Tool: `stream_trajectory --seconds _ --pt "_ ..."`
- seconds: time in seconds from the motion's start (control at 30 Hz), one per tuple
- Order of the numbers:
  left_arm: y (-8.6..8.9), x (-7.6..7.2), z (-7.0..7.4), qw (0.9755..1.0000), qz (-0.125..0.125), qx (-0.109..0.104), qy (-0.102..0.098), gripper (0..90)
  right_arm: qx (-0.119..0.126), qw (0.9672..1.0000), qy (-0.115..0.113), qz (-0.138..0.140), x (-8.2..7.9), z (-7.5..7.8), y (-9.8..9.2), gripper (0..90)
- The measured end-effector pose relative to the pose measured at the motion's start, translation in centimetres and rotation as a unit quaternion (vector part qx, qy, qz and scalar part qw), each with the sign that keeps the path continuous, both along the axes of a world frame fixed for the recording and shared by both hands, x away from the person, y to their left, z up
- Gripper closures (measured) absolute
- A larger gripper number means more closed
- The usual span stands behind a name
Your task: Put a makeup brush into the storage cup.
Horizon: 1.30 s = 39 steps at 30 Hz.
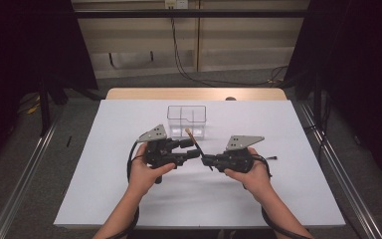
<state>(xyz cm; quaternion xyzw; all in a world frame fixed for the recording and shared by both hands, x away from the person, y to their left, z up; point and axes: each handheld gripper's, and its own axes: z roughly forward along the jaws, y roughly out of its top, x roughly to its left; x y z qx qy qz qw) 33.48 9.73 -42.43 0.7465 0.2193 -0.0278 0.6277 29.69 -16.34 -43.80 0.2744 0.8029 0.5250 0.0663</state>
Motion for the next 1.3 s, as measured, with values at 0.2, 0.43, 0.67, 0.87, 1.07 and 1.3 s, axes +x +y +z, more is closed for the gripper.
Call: stream_trajectory --seconds 0.2,0.43,0.67,0.87,1.07,1.3 --pt "0.0 0.0 -0.2 0.9999 -0.002 -0.009 0.006 63.2 -0.006 1.0 -0.002 0.002 -0.1 0.0 0.6 85.0" --pt "-0.1 -0.1 -0.4 0.9995 0.013 -0.024 0.015 75.8 -0.008 0.9999 -0.002 0.007 -0.1 -0.1 1.0 84.9" --pt "-0.1 -0.3 -0.3 0.9993 0.003 -0.03 0.022 83.2 -0.006 0.9999 -0.001 0.01 -0.1 -0.4 1.5 84.7" --pt "0.0 -0.3 -0.3 0.9991 0.007 -0.038 0.016 83.4 0.007 0.9999 0.004 0.009 0.0 -0.6 2.0 84.8" --pt "0.1 -0.2 -0.3 0.9988 0.013 -0.046 0.011 83.5 0.024 0.9997 0.009 0.003 0.1 -0.8 2.4 84.7" --pt "-0.1 -0.3 -0.2 0.9987 0.017 -0.049 -0.002 83.5 0.037 0.9993 0.009 -0.001 0.1 -0.8 2.6 84.4"
